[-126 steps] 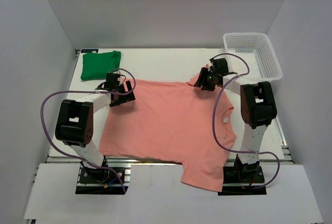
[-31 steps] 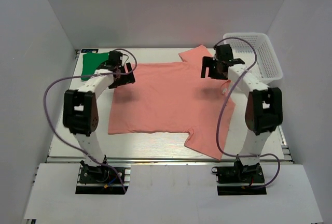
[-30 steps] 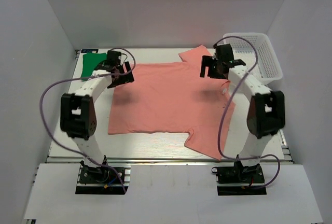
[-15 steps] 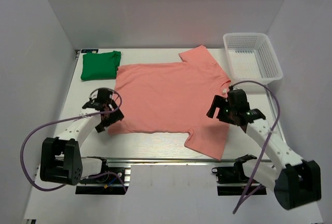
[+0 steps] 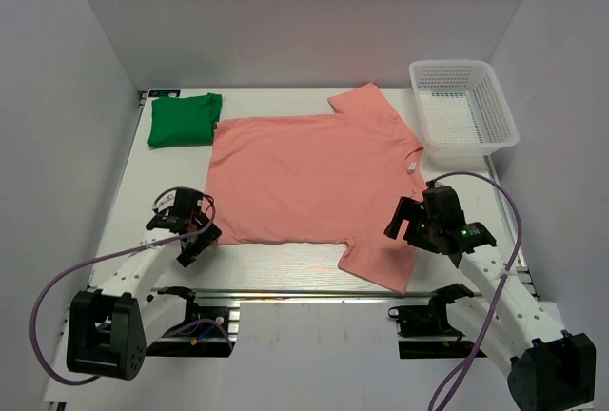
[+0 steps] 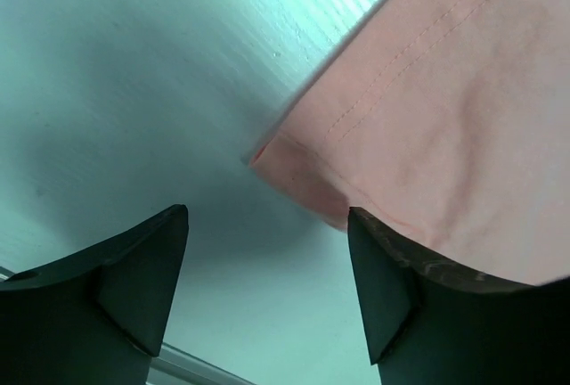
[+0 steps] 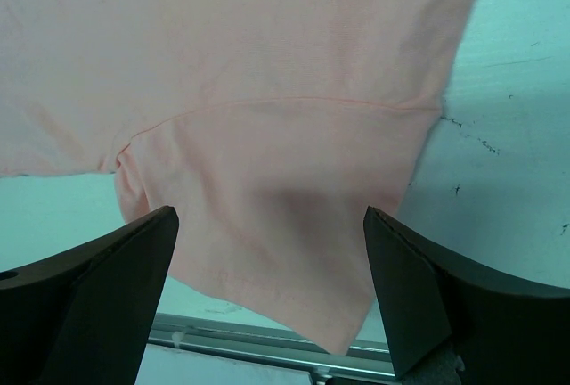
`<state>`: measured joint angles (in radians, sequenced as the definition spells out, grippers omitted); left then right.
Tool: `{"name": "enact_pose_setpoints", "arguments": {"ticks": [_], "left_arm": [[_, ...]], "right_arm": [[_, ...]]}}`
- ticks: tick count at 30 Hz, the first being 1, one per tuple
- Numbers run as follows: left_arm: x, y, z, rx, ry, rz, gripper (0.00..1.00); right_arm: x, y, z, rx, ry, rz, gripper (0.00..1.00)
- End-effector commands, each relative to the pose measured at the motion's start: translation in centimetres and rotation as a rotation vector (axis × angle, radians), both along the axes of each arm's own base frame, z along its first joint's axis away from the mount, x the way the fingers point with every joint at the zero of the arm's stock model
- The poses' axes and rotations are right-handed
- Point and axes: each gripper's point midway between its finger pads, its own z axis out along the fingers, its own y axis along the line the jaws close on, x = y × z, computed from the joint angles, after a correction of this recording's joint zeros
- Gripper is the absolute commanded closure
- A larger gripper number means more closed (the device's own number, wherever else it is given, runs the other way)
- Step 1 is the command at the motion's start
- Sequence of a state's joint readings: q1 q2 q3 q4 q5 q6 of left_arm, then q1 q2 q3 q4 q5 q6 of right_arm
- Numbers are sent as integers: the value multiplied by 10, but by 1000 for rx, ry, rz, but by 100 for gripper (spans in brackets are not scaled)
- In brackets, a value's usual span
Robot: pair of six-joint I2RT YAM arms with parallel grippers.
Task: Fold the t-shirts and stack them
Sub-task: Grap the side of the flattened tshirt closest away from the robot with both arms
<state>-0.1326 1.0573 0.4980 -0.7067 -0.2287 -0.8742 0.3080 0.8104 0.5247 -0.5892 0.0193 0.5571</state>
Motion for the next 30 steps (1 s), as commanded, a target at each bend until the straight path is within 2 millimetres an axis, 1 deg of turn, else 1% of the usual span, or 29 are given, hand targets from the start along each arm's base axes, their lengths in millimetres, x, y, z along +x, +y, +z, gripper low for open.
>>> {"name": "enact_pose_setpoints", "arguments": {"ticks": [1,2,4,5,6,8,9,10,12,14,15,16,18,19,23,24,28,29,30], "left_arm": [[10,10,11,28,-96,75,19],[15,11,15,35,-126,80,22],[19,18,18,58,-148,101,25],[21,18,19,56,-158,101,27],[22,18,17,60,-154,93,32],[22,16,11,60,-127,81,38],[23,14,9,46,-122,75,43],[22,12,4,39,-111,71,46],[18,11,-3,34,-86,67,50],[17,9,-6,28,-85,53,52],[13,10,-9,30,-73,53,63],[15,8,-9,24,-80,40,74],[15,8,-9,24,-80,40,92],[15,8,-9,24,-80,40,100],[16,8,-7,23,-91,40,100],[17,8,-5,26,-101,31,100],[21,8,2,21,-136,31,100],[18,8,-1,22,-127,31,100],[19,8,1,20,-139,31,100]], "right_arm": [[-2,0,1,3,-4,14,10],[-5,5,1,27,7,30,10],[-7,6,-1,34,20,25,10],[-8,5,-2,27,23,31,10],[-10,4,-2,23,25,32,10],[-10,3,-1,23,25,25,10],[-12,3,-1,23,31,24,10],[-12,3,1,26,30,24,10],[-12,2,1,22,31,14,10],[-15,2,1,22,42,14,10],[-16,3,0,33,53,7,10],[-20,4,-1,41,73,-1,10],[-25,4,-6,51,104,-24,10],[-33,5,-10,61,138,-26,10],[-52,4,-20,65,230,-46,10],[-57,5,-23,67,254,-40,11],[-66,14,-23,106,293,-18,14],[-70,18,-22,122,312,-5,14],[-74,19,-25,112,352,9,15]]}}
